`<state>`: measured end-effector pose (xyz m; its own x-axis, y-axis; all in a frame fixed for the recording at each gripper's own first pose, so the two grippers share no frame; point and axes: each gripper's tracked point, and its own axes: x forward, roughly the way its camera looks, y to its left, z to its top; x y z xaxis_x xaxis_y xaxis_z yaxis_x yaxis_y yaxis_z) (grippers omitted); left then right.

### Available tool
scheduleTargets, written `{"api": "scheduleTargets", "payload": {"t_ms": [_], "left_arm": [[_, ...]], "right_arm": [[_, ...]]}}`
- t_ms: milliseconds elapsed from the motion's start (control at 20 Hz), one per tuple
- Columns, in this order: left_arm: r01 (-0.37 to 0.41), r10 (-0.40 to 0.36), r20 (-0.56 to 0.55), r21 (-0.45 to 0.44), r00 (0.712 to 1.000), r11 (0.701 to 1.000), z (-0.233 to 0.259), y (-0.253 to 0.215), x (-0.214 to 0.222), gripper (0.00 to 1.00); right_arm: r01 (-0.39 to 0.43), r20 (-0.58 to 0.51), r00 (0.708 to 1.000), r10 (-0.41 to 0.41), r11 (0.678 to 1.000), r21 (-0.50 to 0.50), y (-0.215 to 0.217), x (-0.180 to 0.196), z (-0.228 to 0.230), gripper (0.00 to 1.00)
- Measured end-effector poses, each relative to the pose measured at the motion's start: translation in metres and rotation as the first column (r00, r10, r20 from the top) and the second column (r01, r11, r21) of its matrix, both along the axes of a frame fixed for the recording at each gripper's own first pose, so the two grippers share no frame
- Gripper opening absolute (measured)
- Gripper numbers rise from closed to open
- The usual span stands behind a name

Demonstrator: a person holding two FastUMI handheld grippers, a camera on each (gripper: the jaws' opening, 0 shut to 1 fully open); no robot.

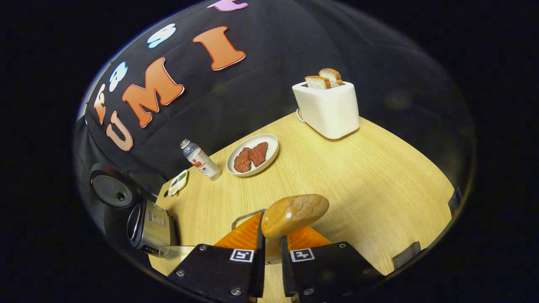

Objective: Close the left gripper, press the button to open the rice cooker; take a wooden spoon from the chopstick holder with the right hand, scoop a spoonful of rice and pour it into the rice cooker, then put the wooden spoon back into the chopstick holder.

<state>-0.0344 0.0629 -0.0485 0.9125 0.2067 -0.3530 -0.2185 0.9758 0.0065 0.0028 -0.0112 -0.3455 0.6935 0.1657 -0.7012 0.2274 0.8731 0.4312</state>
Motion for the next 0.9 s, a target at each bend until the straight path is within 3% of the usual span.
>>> {"api": "scheduleTargets", "payload": {"t_ms": [50,100,150,200,250,350,400,500,650,850,900], "left_arm": [[-0.002,0.002,-0.002,-0.005,1.000,1.000,-0.001,0.002,-0.001,0.50],[-0.005,0.005,0.000,-0.007,1.000,1.000,-0.001,0.005,-0.003,0.50],[-0.005,0.005,0.005,-0.010,1.000,1.000,0.000,0.007,-0.003,0.56],[-0.007,0.008,0.013,-0.007,1.000,1.000,0.001,0.011,-0.004,0.51],[-0.005,0.005,0.020,-0.009,1.000,1.000,0.002,0.014,-0.005,0.62],[-0.014,0.014,0.026,-0.009,1.000,1.000,-0.001,0.023,-0.006,0.67],[-0.020,0.020,0.026,-0.006,0.999,1.000,-0.004,0.029,-0.007,0.67],[-0.033,0.033,0.031,0.005,0.999,0.999,-0.007,0.040,-0.008,0.82],[-0.053,0.051,0.049,0.042,0.997,0.998,-0.008,0.057,-0.006,0.95],[-0.036,0.034,0.053,0.040,0.998,0.999,-0.015,0.065,0.000,0.95],[-0.031,0.029,0.047,0.031,0.998,0.999,-0.019,0.066,-0.001,0.91]], "right_arm": [[0.001,-0.015,1.000,-0.001,1.000,0.004,0.002,-0.001,0.001,0.14],[0.001,-0.026,1.000,-0.001,1.000,-0.008,0.004,0.000,0.003,0.12],[0.001,-0.020,1.000,-0.001,1.000,-0.021,0.002,0.000,0.009,0.11],[-0.004,0.001,1.000,0.004,1.000,-0.029,0.003,0.002,0.021,0.11],[-0.004,0.025,1.000,0.005,0.999,-0.041,0.002,0.003,0.035,0.11],[-0.020,0.079,0.997,0.025,0.997,-0.072,0.002,0.002,0.064,0.05],[-0.028,0.102,0.994,0.037,0.996,-0.085,0.003,0.001,0.079,0.10],[-0.045,0.146,0.987,0.059,0.994,-0.098,0.008,-0.004,0.107,0.10],[-0.113,0.178,0.976,0.128,0.990,-0.088,0.039,-0.017,0.136,0.10],[-0.255,0.156,0.948,0.276,0.957,-0.141,0.092,-0.041,0.129,0.10],[-0.283,0.134,0.943,0.304,0.947,-0.154,0.103,-0.048,0.121,0.10]]}}
